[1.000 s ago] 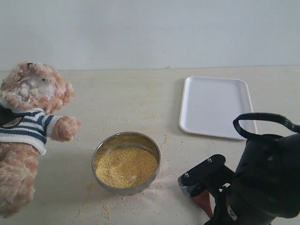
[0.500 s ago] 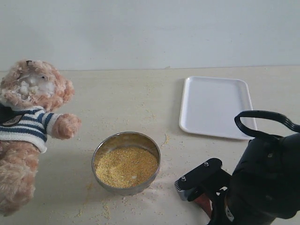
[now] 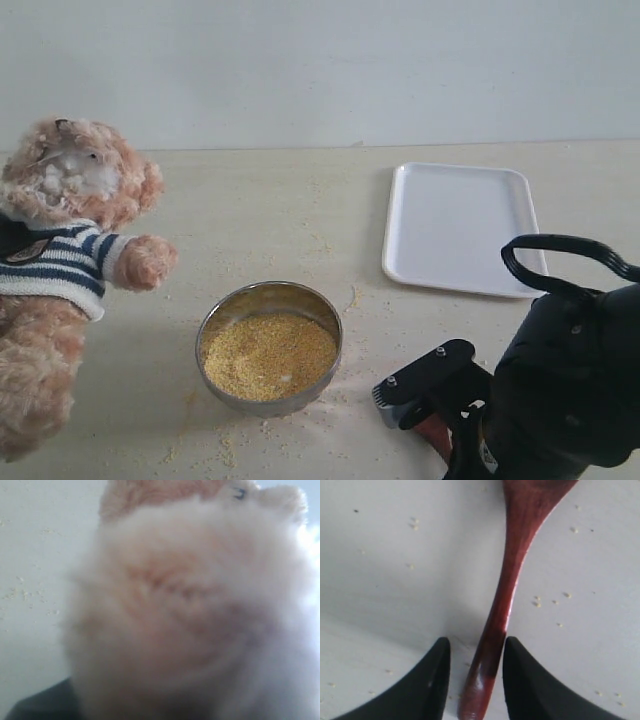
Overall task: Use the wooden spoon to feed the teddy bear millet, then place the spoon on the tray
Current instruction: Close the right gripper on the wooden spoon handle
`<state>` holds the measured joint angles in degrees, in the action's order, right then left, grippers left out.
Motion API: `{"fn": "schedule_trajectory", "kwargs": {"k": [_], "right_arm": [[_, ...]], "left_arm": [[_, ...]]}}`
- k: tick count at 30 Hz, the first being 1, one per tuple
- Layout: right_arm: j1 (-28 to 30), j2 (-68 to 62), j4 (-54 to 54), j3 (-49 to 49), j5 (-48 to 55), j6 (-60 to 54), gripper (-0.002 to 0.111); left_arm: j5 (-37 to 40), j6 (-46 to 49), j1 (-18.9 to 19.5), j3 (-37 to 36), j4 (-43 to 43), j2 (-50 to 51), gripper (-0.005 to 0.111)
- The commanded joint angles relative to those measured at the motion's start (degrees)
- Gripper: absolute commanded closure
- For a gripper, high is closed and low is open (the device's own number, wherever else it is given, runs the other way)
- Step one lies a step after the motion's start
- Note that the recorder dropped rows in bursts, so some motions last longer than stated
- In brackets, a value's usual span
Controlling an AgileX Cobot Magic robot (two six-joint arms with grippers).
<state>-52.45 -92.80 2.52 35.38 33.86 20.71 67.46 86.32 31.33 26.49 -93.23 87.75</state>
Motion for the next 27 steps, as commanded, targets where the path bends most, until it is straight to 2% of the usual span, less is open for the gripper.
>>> {"fn": "schedule_trajectory", "kwargs": {"k": [1,19,25,27], "right_arm": [[0.4,0.2,0.2,-0.1,-0.7,-0.5,0.073],[0.5,0.1,0.2,-0.1,-1.5,0.3,0.074],[0.5,0.1,0.2,-0.1,-1.5,2.0,0.093],[0.5,0.1,0.2,-0.1,-1.5,2.3,0.094]], "left_arm": [[2.5,0.3,0.1,-0.2,-1.2,-0.6,0.102],[2.5,0.3,0.1,-0.2,-1.4,-0.6,0.102],[2.5,0.3,0.1,-0.2,-1.5,-0.6,0.102],[2.5,0.3,0.1,-0.2,-1.5,-0.6,0.102]]}}
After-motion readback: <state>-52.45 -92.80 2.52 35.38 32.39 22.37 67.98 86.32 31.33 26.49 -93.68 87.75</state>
